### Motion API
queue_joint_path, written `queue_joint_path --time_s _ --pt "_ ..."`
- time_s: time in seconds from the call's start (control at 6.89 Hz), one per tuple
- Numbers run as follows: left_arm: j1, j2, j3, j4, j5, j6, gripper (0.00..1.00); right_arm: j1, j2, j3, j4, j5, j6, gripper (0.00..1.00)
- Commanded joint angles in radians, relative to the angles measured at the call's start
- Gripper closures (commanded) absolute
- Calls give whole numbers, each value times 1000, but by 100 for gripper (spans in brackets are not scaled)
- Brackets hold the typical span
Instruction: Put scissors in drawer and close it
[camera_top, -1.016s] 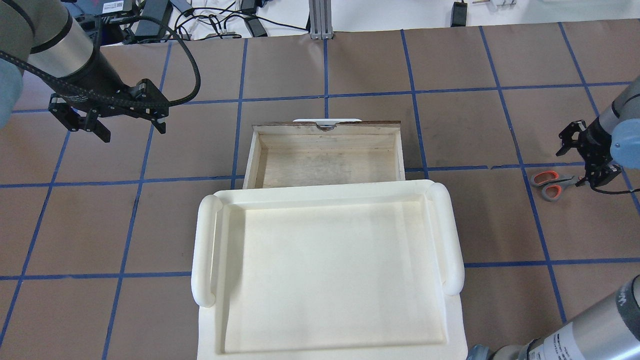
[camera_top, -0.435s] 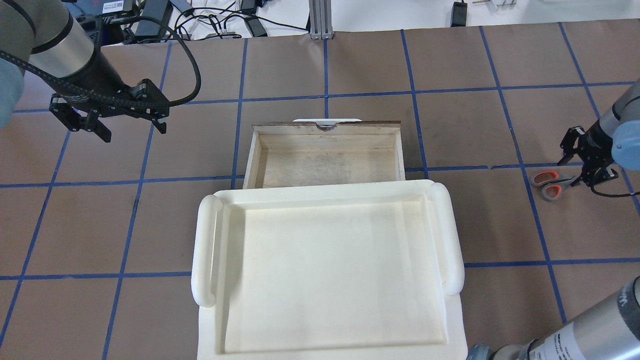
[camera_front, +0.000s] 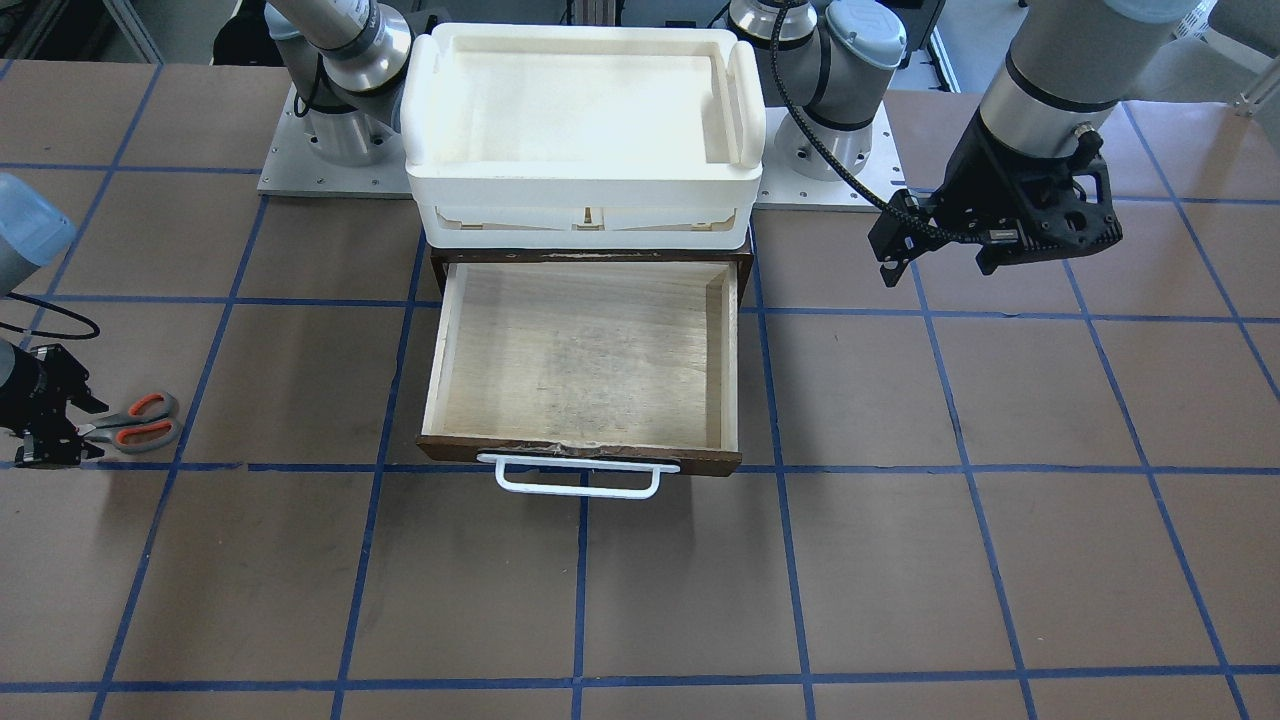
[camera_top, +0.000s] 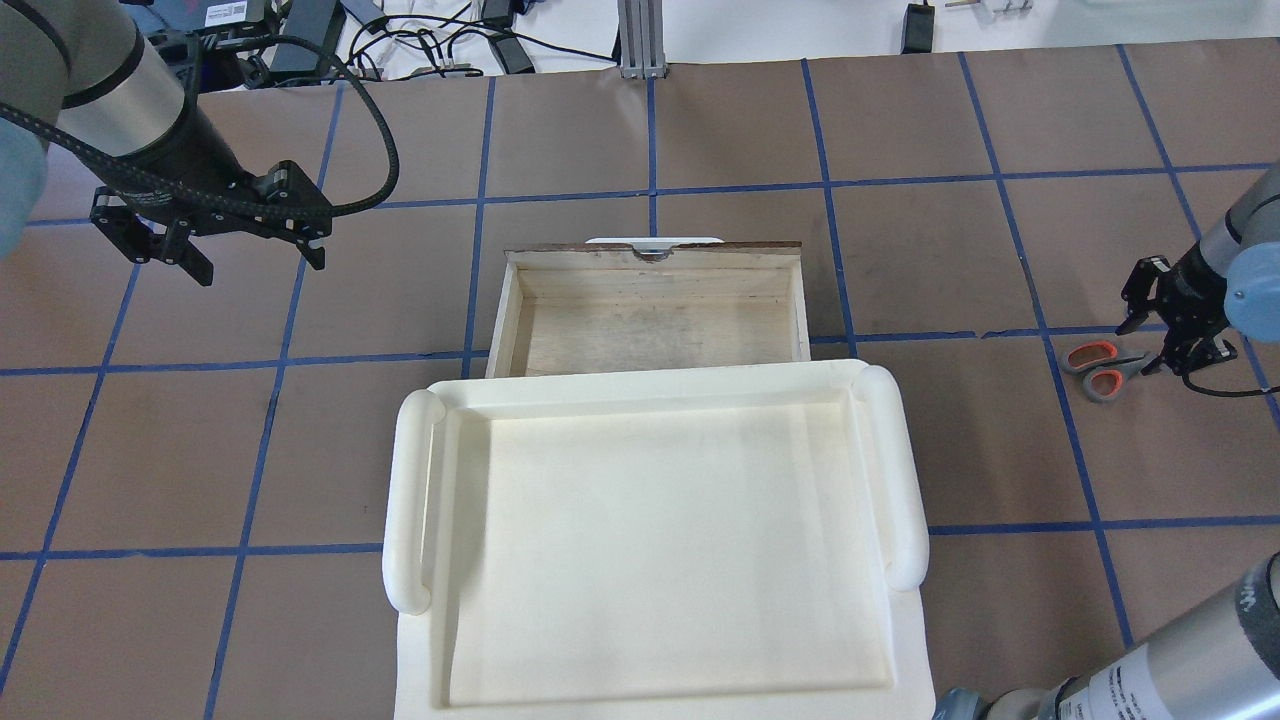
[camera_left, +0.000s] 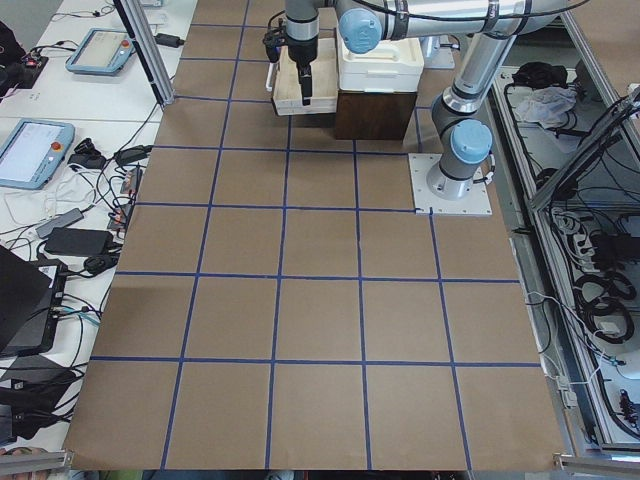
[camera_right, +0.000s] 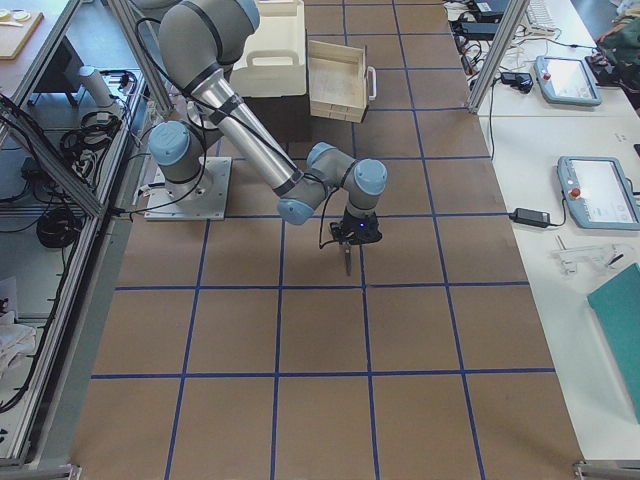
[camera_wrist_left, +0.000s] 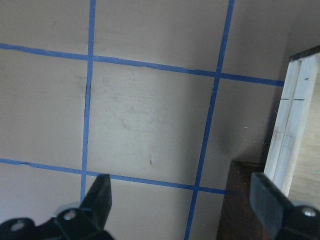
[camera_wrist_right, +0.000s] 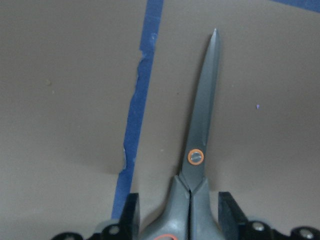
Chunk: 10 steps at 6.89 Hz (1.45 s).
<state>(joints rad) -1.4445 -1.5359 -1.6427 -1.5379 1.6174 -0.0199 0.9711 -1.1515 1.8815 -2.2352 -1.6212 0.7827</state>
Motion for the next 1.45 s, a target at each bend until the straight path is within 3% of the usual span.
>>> queue_joint_path --time_s 0.0,0.29,0.44,0.87,1.16,1.31 --pt "-7 -21 -2 -4 4 -12 0 0 3 7 -1 0 7 45" --pt "-7 -12 -2 -1 6 -8 0 0 3 7 -3 -2 6 45" --pt "-7 -21 -2 -2 2 -15 0 0 3 7 -3 -2 7 61" --pt "10 -52 3 -39 -16 -17 0 -2 3 5 -9 -3 1 87" --pt "6 -62 7 67 -21 -21 0 0 1 2 -11 -2 7 99" --pt "4 -67 4 144 -14 -20 0 0 -1 -7 -12 -2 15 100"
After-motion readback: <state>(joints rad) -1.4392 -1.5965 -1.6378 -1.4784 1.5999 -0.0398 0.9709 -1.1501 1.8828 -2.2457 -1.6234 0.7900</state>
